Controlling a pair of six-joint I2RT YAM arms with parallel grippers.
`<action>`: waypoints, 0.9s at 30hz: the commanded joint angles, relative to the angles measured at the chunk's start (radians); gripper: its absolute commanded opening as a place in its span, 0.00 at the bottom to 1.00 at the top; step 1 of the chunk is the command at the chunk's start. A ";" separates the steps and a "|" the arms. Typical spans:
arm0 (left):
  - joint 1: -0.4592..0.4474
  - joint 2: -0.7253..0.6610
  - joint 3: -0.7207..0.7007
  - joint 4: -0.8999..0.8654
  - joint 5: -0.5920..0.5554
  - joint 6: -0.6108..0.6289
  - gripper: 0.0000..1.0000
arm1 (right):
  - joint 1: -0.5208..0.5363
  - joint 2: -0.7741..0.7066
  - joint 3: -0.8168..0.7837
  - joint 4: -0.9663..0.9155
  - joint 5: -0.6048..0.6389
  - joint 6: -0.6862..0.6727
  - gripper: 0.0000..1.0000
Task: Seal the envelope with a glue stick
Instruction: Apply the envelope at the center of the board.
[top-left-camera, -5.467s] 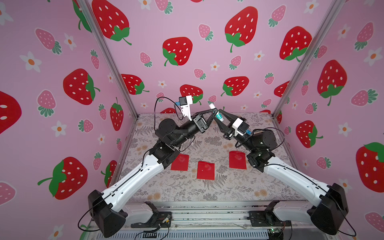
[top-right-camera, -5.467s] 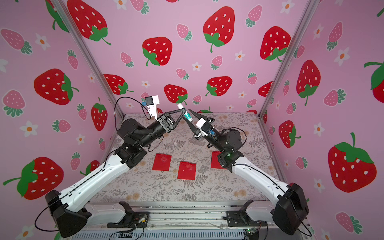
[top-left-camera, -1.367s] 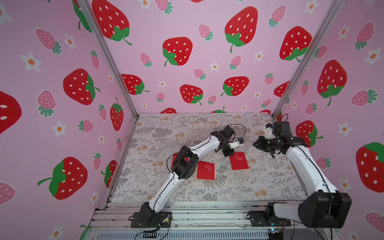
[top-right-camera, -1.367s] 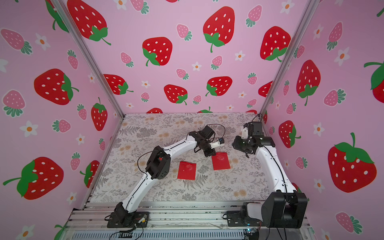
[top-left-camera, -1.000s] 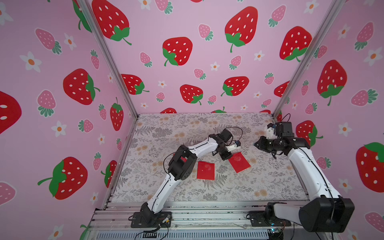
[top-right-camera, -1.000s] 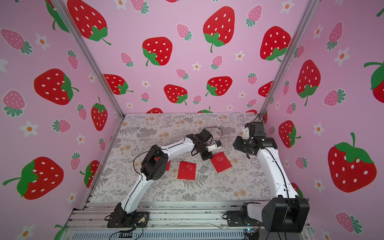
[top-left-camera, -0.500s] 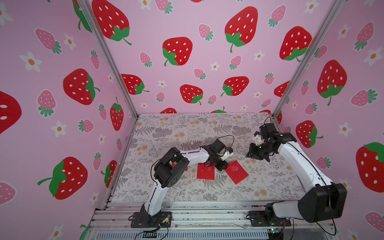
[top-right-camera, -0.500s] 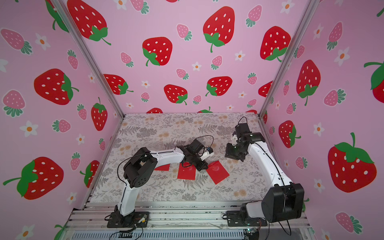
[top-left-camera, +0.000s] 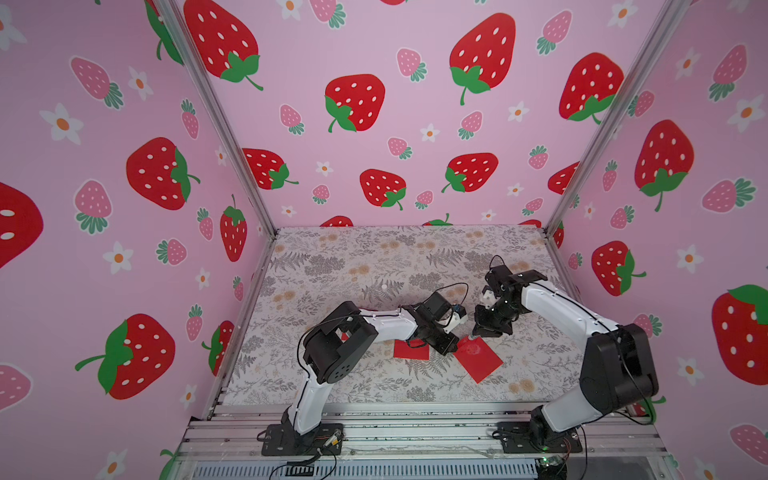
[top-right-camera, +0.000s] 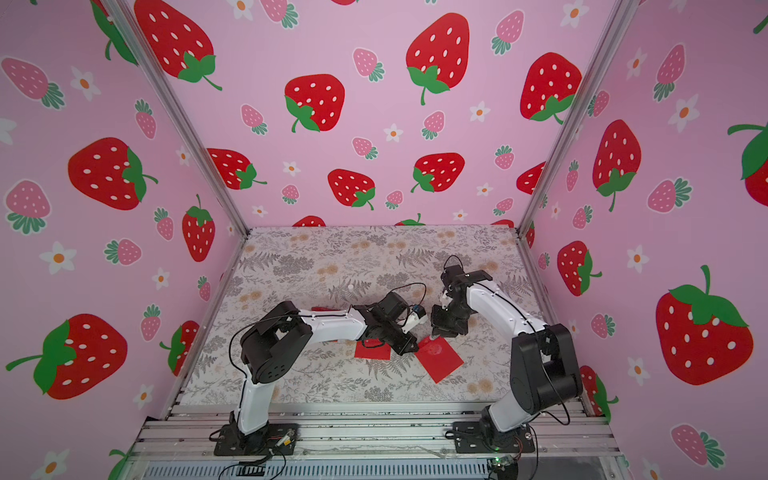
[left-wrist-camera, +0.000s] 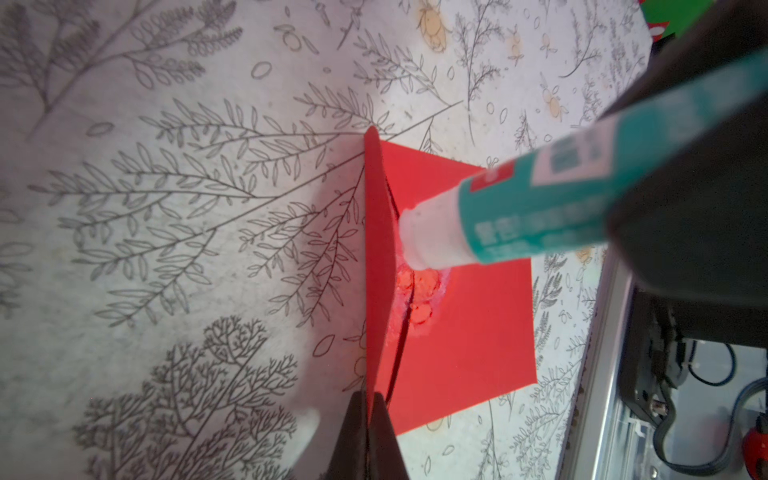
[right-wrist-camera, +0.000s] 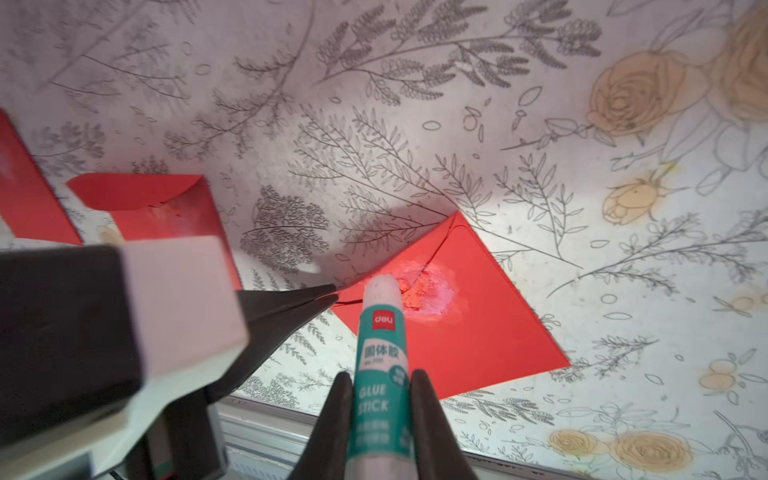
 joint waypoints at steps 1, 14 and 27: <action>-0.004 -0.004 -0.006 0.008 0.018 -0.012 0.00 | 0.018 -0.013 -0.023 -0.007 0.074 0.034 0.00; -0.004 -0.002 -0.002 0.004 0.034 -0.025 0.00 | 0.099 0.031 -0.053 0.047 0.135 0.071 0.00; -0.004 0.002 -0.002 0.007 0.034 -0.026 0.00 | 0.109 0.039 -0.028 -0.027 0.087 0.041 0.00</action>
